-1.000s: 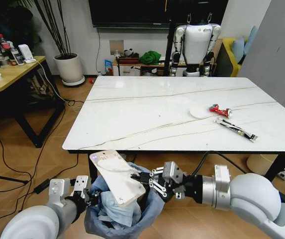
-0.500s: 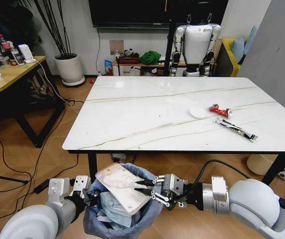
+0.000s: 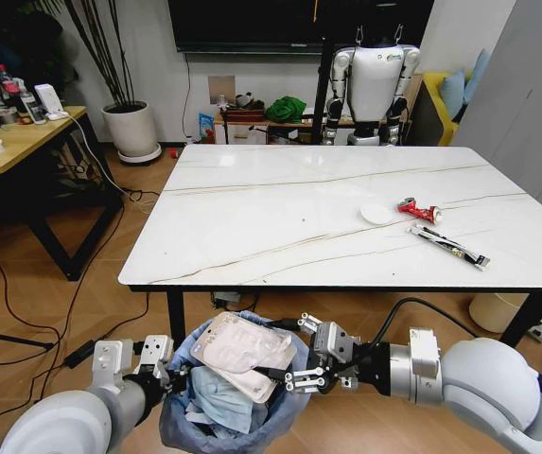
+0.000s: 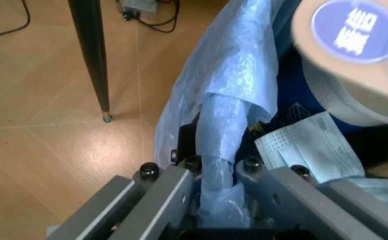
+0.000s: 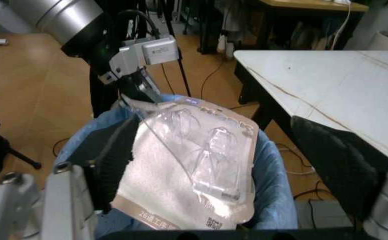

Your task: Pick up the trash bin and place the trash from the table into it.

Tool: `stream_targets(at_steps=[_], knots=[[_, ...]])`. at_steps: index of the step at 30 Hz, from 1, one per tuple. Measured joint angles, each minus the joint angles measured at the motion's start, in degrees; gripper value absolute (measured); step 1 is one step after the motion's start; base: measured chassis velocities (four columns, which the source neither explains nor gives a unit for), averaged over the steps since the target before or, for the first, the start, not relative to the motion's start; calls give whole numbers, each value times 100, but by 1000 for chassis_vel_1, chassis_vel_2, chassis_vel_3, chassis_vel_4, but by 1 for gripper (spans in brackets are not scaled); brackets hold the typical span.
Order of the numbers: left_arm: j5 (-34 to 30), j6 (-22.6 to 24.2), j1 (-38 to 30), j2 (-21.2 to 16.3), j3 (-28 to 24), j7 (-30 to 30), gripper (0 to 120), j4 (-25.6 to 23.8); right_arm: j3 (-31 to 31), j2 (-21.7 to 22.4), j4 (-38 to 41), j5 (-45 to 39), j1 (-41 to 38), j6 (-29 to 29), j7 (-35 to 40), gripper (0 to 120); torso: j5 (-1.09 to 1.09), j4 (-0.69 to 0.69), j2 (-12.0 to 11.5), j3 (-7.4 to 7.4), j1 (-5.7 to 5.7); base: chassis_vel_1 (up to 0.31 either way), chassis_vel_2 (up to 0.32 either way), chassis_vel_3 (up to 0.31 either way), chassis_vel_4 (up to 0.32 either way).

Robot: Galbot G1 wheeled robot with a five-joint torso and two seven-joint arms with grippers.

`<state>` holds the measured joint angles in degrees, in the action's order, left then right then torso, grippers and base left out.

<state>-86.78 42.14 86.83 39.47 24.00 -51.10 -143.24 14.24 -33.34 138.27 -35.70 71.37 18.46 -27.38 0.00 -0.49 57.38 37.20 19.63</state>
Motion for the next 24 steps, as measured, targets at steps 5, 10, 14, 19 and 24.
stream_targets(at_steps=[5,10,14,19,24], knots=[[-38,0,-17,2,20,0,0,0,82,66,142,-155,60,2,75,98,-1,1,0,0,0,0,0,0,0],[-92,0,-22,4,44,-25,0,0,387,81,326,-503,242,53,254,100,0,0,0,0,0,0,0,0,0],[-92,0,-19,14,14,-25,0,0,467,42,381,-976,100,149,649,100,-1,0,0,0,0,0,0,0,0],[27,0,68,69,-14,-7,0,0,592,-303,388,-1735,-189,337,1866,100,0,1,1,0,0,0,0,0,0],[164,0,143,108,-7,19,0,0,1088,-580,-33,-2048,-328,445,2816,100,1,1,1,0,0,0,0,0,0]])
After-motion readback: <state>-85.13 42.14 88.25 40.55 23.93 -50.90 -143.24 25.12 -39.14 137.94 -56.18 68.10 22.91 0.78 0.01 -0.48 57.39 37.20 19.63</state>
